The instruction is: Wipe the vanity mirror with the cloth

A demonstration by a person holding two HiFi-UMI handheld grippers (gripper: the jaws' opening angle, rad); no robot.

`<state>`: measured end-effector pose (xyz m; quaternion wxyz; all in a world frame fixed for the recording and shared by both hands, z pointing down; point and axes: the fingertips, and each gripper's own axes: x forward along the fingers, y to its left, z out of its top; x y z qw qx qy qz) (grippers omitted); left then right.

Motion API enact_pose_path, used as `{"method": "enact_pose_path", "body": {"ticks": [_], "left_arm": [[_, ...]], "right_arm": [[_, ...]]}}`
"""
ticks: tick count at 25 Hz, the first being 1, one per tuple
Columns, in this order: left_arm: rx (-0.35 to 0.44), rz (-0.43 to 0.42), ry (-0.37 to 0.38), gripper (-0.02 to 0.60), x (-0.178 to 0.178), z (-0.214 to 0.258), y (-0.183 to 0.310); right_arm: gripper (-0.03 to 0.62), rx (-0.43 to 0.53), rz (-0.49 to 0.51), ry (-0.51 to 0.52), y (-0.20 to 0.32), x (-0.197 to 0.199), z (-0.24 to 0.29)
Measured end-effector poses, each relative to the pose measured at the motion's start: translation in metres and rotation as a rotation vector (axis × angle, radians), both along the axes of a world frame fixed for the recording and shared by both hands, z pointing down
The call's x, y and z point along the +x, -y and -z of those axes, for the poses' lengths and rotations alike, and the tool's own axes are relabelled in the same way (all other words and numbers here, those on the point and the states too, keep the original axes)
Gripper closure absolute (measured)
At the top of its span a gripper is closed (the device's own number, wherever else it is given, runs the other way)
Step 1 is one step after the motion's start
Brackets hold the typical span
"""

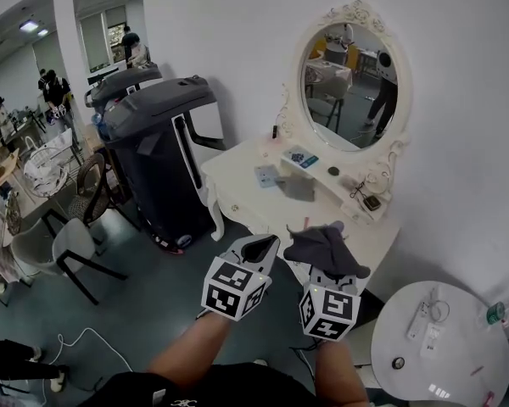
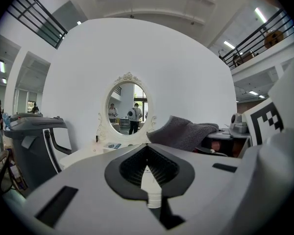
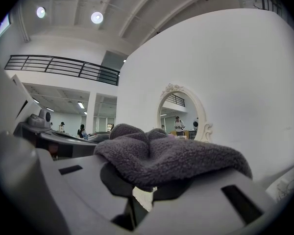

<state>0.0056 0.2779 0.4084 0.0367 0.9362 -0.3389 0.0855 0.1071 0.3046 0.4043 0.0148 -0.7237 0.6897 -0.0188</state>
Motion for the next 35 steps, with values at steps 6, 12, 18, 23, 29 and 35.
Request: {"method": "enact_pose_path", "body": {"ticks": [6,12,18,23,29,35], "left_arm": [[-0.01,0.013,0.001,0.581,0.012,-0.008,0.017],[-0.022,0.022,-0.013,0.581,0.014,-0.015,0.041],[-0.007,-0.009,-0.044,0.581,0.022,-0.011,0.077],[-0.002,-0.065,-0.055,0.581,0.034,-0.001,0.12],[-0.013,-0.098,-0.074,0.581,0.032,0.002,0.166],[-0.025,-0.121,-0.102,0.581,0.02,0.006,0.204]], "right_arm": [[0.566,-0.017,0.009,-0.001,0.017,0.014,-0.01],[0.566,-0.028,0.022,-0.021,0.039,0.014,-0.014],[0.566,-0.022,-0.015,-0.041,0.069,0.021,-0.013],[0.566,-0.014,-0.064,-0.052,0.107,0.028,-0.003],[0.566,-0.01,-0.086,-0.073,0.151,0.021,0.007],[0.566,-0.026,-0.096,-0.103,0.188,0.004,0.012]]}}
